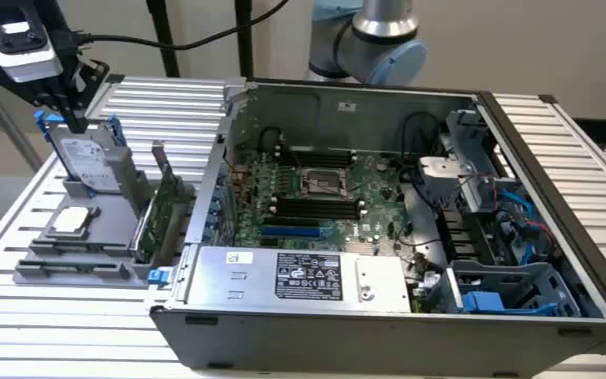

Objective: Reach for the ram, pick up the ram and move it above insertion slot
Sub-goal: 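Reach for the ram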

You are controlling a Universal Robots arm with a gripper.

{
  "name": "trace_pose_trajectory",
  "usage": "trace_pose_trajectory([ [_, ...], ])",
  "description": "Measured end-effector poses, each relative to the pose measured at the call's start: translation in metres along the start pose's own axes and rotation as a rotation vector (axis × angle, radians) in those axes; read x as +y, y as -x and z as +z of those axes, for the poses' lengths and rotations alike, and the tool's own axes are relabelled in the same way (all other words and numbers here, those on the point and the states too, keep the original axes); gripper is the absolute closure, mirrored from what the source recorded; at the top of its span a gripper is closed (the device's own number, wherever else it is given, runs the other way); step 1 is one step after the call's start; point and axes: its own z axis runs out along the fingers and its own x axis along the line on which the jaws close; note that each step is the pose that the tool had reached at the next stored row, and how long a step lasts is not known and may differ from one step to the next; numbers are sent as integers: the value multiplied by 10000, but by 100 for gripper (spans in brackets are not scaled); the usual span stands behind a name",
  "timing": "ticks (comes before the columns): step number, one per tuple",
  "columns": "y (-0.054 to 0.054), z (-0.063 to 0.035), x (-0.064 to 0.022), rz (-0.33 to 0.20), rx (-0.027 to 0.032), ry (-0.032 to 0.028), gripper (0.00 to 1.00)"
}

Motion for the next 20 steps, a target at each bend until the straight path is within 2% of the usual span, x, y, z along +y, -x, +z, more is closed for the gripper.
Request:
trace_pose_trajectory([
  [14,-2,-1,-6,0,2,-1,89],
  [16,-14,1,-39,1,0,0,89],
  [20,-78,11,-177,0,0,0,89],
])
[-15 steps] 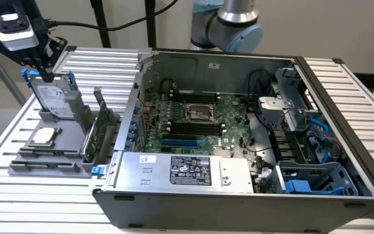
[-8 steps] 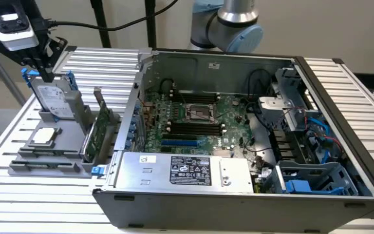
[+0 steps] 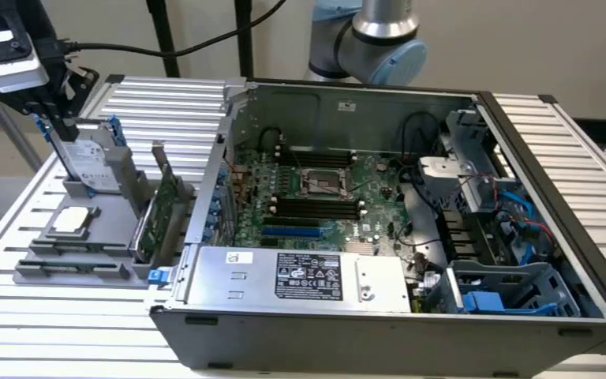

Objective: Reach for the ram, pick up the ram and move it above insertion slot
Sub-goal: 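Reach for the ram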

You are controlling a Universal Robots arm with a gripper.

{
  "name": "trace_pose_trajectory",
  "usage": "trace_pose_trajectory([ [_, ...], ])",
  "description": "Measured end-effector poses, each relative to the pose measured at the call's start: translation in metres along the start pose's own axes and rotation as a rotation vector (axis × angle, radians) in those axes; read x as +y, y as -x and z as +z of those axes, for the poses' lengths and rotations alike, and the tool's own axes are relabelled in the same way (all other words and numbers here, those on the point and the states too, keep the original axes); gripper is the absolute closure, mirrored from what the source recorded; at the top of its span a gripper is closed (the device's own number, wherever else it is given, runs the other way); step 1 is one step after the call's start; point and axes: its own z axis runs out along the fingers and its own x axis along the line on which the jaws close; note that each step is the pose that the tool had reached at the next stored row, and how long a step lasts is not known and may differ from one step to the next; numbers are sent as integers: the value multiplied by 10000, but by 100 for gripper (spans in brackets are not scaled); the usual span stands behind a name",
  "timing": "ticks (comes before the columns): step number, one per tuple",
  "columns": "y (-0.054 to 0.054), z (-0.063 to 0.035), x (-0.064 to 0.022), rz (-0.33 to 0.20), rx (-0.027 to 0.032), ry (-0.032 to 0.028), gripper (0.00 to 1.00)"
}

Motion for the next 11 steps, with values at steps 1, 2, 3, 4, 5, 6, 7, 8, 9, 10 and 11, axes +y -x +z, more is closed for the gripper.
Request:
trace_pose_trajectory([
  [1,-16,2,-36,1,1,-1,89],
  [2,-31,6,-72,1,0,0,89],
  [3,-46,9,-107,0,0,0,89],
  [4,-61,11,-141,0,0,-1,89],
  [5,-76,14,-173,0,1,0,89],
  [6,-92,17,-206,0,2,0,89],
  [7,-107,21,-235,0,3,-1,89],
  [8,-122,25,-262,0,4,-1,89],
  [9,-138,28,-288,0,7,-2,89],
  [10,-154,32,-315,0,10,-4,89],
  [11,-169,36,-340,1,11,-5,89],
])
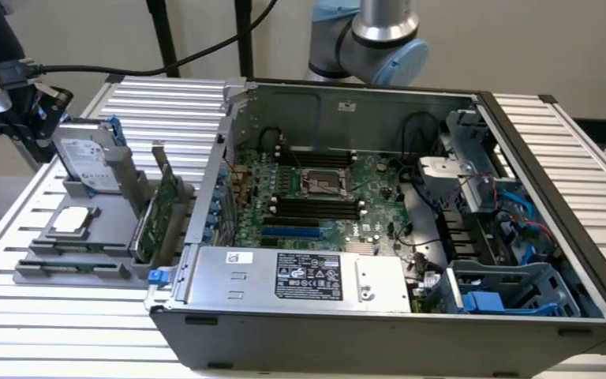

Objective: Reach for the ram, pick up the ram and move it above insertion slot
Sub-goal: 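Reach for the ram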

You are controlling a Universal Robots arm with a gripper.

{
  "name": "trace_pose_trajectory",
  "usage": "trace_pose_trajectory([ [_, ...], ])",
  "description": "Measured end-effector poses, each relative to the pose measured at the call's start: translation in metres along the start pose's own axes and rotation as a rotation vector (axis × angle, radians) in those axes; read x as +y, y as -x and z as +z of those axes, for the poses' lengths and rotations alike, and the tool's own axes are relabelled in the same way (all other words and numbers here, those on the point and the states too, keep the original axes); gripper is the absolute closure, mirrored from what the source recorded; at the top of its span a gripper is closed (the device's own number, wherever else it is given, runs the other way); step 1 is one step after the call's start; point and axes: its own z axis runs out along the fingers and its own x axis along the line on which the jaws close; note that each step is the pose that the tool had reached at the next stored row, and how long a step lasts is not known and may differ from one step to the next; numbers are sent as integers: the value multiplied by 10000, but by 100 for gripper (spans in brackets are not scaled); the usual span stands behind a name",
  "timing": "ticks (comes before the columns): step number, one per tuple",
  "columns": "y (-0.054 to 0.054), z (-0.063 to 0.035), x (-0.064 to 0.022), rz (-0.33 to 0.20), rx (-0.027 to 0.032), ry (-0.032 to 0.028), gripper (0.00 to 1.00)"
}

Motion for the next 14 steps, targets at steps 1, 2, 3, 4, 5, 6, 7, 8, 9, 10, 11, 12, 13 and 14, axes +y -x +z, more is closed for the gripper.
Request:
trace_pose_trajectory([
  [1,-15,3,-26,0,3,-2,89],
  [2,-31,7,-53,0,7,-4,89],
  [3,-45,11,-76,0,9,-6,89],
  [4,-61,14,-103,0,13,-11,89],
  [5,-73,16,-129,1,17,-16,89],
  [6,-82,17,-155,0,24,-22,89],
  [7,-84,17,-180,0,36,-29,89],
  [8,-84,17,-198,1,46,-34,89],
  [9,-84,17,-211,1,54,-36,89],
  [10,-85,16,-222,2,64,-38,89],
  [11,-84,16,-233,2,74,-38,89],
  [12,-85,16,-239,3,81,-38,89],
  [13,-84,16,-242,3,84,-38,89],
  [14,-85,15,-242,4,85,-38,89],
])
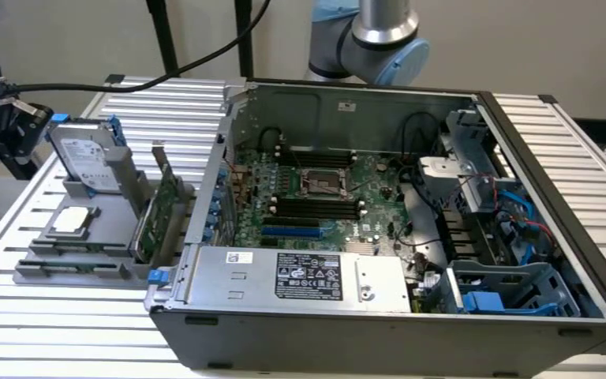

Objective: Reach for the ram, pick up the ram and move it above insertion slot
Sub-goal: 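Reach for the ram, then pick up the ram and move it above insertion slot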

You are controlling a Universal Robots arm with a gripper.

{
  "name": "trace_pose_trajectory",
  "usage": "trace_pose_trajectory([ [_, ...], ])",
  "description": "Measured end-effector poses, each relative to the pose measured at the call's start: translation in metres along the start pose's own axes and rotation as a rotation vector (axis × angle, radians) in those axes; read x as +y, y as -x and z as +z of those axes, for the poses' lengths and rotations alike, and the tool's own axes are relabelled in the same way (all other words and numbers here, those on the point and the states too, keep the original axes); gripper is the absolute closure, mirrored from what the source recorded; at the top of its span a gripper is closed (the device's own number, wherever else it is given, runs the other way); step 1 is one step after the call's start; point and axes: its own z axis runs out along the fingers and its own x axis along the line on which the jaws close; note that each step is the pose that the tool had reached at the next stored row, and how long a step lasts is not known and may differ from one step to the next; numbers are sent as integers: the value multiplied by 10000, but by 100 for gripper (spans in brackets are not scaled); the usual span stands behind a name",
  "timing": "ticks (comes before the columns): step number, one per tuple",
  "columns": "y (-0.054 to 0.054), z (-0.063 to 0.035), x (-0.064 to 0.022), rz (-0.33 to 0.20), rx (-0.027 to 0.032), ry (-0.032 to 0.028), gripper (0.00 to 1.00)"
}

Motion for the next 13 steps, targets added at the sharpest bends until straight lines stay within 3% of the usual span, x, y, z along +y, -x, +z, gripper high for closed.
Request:
trace_pose_trajectory([
  [13,15,0,-3,-25,1,0,89],
])
